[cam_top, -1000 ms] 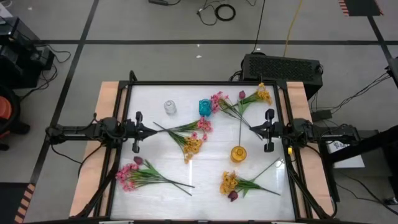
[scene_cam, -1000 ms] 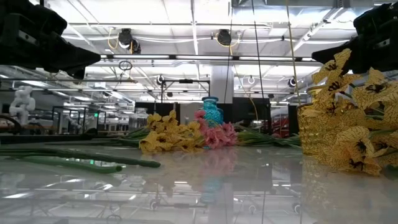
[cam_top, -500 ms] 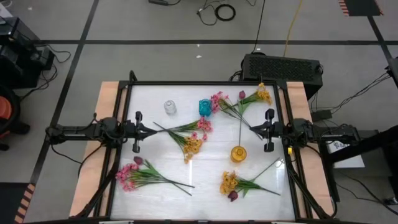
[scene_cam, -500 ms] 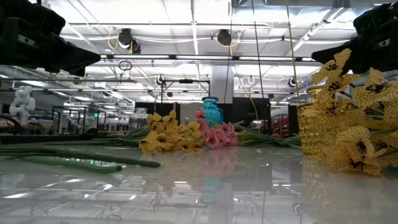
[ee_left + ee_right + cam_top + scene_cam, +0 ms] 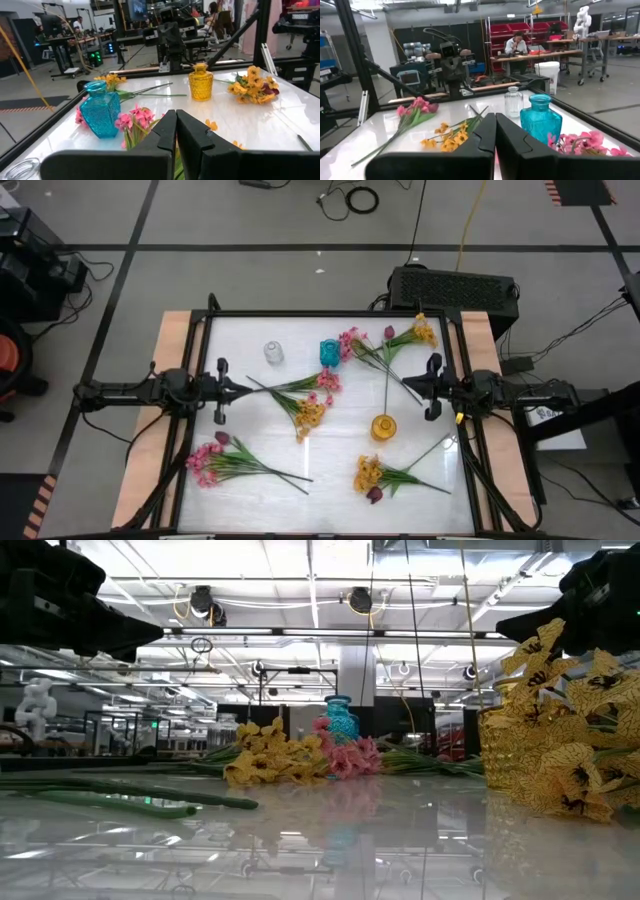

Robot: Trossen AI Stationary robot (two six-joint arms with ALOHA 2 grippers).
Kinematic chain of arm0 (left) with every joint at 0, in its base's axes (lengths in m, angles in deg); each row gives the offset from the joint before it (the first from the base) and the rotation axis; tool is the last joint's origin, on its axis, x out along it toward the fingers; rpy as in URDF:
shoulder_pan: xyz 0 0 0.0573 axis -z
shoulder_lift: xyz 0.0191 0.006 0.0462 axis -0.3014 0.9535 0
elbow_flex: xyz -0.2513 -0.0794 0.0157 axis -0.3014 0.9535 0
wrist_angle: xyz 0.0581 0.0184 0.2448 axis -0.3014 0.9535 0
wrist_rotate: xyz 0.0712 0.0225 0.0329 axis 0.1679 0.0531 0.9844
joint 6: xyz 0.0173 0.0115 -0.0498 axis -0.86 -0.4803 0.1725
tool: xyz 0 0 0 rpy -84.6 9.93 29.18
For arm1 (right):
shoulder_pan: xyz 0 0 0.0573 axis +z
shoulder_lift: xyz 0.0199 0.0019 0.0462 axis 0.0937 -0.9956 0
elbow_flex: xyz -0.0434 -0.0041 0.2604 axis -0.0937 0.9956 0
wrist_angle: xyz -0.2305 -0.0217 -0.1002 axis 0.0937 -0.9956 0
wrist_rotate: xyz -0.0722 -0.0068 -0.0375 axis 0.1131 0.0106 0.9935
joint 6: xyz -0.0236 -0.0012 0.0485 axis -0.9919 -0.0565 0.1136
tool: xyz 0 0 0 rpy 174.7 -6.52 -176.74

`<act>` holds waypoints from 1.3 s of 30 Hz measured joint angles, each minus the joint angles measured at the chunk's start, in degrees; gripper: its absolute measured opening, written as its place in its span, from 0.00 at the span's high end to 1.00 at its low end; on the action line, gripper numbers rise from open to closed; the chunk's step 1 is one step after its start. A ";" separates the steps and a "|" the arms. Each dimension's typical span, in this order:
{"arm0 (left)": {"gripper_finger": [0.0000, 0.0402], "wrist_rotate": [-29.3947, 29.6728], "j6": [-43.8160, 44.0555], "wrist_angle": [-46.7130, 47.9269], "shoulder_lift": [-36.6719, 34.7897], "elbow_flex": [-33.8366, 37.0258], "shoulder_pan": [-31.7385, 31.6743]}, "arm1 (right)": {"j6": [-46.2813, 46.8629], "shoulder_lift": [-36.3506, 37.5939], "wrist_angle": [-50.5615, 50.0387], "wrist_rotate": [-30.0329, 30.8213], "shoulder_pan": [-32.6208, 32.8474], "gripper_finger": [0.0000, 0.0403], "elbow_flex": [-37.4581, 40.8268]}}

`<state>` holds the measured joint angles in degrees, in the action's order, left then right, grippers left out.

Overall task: Sort flowers into vase by color
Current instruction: Put the top pink flowers into the transparent vase

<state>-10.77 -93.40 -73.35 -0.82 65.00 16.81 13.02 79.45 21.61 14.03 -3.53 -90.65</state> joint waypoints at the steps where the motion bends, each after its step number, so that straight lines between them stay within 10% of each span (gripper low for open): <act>1: 0.95 0.46 -0.04 -0.53 0.00 0.04 0.02 | 0.80 -0.09 0.00 0.06 0.02 1.00 0.00; 13: 0.95 9.00 -0.05 -2.81 0.00 0.05 0.02 | 8.79 -4.83 1.60 -1.47 0.02 1.00 -5.76; 28: 0.95 15.39 0.10 -2.61 0.00 -0.04 0.00 | -9.22 -32.08 -28.59 7.48 0.01 1.00 -55.60; 39: 0.95 22.89 -0.33 -4.20 0.04 -0.14 0.00 | -8.05 -35.69 -26.66 7.58 0.02 1.00 -48.18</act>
<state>12.12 -93.73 -77.55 -0.78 64.86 16.81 4.97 43.76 -5.05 21.61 -3.51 -138.83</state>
